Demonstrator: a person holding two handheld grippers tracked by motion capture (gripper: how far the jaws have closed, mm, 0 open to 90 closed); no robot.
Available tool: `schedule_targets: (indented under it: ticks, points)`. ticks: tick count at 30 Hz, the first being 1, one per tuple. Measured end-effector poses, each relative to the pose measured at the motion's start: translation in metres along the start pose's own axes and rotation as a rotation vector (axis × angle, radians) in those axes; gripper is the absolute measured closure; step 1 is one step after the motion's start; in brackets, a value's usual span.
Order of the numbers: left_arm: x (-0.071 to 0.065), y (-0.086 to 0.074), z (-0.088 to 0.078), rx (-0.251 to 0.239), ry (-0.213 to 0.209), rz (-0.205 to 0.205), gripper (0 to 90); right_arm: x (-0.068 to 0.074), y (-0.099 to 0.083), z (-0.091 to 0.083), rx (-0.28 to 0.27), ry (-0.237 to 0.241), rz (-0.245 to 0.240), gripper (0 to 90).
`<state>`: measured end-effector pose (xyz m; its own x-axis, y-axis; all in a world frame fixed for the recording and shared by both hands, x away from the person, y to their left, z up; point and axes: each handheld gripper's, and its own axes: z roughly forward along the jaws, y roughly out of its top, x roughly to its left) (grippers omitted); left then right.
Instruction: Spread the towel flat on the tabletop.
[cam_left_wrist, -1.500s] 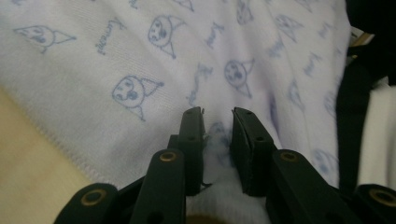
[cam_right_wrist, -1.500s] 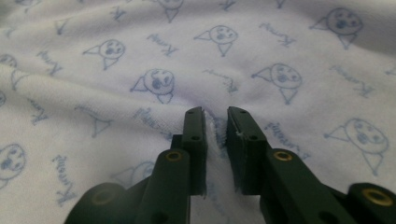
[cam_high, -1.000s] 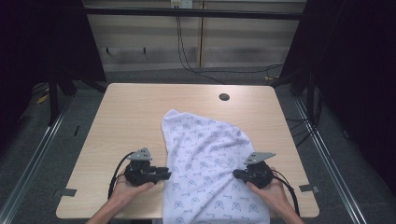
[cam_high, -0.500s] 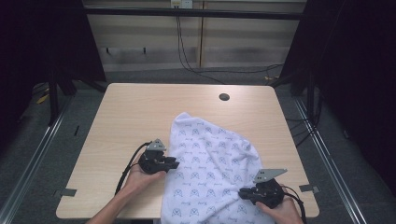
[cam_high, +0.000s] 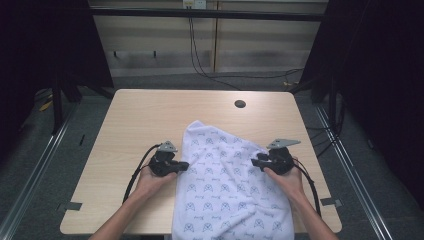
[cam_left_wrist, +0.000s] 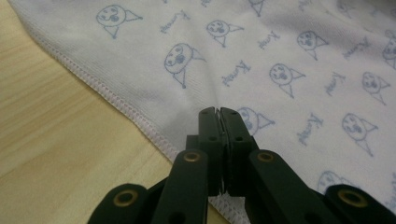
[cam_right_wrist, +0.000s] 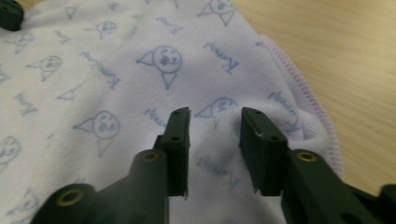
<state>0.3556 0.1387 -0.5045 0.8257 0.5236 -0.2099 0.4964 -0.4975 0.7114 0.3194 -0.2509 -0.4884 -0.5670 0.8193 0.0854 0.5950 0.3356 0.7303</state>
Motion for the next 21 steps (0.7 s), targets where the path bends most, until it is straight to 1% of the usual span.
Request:
schedule_targets:
  ticks: [1,2,3,4,5,6,8,9,11,12,13,14,15,16,17,18,19,20,21]
  points:
    - [-0.002,-0.001,-0.001,0.006,0.007,0.010,88.8,-0.001,-0.001,0.005,0.014,0.014,0.008,71.2]
    - [-0.004,-0.002,-0.003,0.014,0.008,0.021,88.9,0.000,-0.003,0.009,0.035,0.018,0.007,77.6]
    - [-0.006,-0.004,-0.006,0.026,0.006,0.028,88.9,0.003,-0.007,0.011,0.065,0.010,-0.011,80.1]
    - [-0.006,-0.006,-0.007,0.023,-0.007,0.023,88.9,0.006,-0.009,0.008,0.065,0.019,-0.014,84.6]
    - [-0.007,-0.010,-0.010,0.020,-0.024,0.008,88.9,0.007,-0.011,0.005,0.070,0.031,-0.012,85.7]
    - [-0.007,-0.012,-0.013,0.024,-0.038,0.002,88.9,0.011,-0.016,0.000,0.072,0.034,-0.022,86.4]
    - [-0.012,-0.019,-0.019,0.032,-0.070,0.006,88.9,0.018,-0.026,-0.010,0.075,0.047,-0.025,86.8]
    - [-0.015,-0.022,-0.022,0.039,-0.082,0.009,88.9,0.022,-0.030,-0.015,0.083,0.050,-0.026,86.8]
    - [-0.025,-0.030,-0.028,0.052,-0.124,0.012,88.8,0.030,-0.042,-0.028,0.085,0.074,-0.032,86.8]
    - [-0.033,-0.034,-0.031,0.069,-0.134,0.022,88.8,0.036,-0.048,-0.034,0.089,0.089,-0.024,86.7]
    - [-0.040,-0.037,-0.034,0.081,-0.153,0.033,88.7,0.041,-0.053,-0.040,0.092,0.105,-0.032,86.5]
    - [-0.049,-0.041,-0.038,0.104,-0.167,0.052,88.5,0.047,-0.057,-0.045,0.104,0.115,-0.044,86.0]
    - [-0.053,-0.043,-0.039,0.102,-0.181,0.057,88.0,0.053,-0.061,-0.051,0.115,0.118,-0.058,82.3]
    - [-0.056,-0.044,-0.042,0.118,-0.179,0.077,86.5,0.055,-0.063,-0.054,0.117,0.123,-0.062,79.5]
    - [-0.056,-0.043,-0.043,0.110,-0.177,0.079,84.4,0.057,-0.064,-0.056,0.109,0.127,-0.067,77.4]
    - [-0.052,-0.040,-0.044,0.078,-0.172,0.061,82.6,0.057,-0.062,-0.059,0.090,0.127,-0.064,75.9]
    - [-0.046,-0.035,-0.044,0.053,-0.162,0.050,80.8,0.052,-0.056,-0.061,0.050,0.127,-0.060,74.9]
    - [-0.040,-0.031,-0.044,0.037,-0.146,0.032,80.0,0.048,-0.050,-0.062,0.020,0.119,-0.046,74.7]
    - [-0.029,-0.024,-0.043,0.008,-0.115,0.015,79.4,0.044,-0.045,-0.062,0.000,0.113,-0.036,74.9]
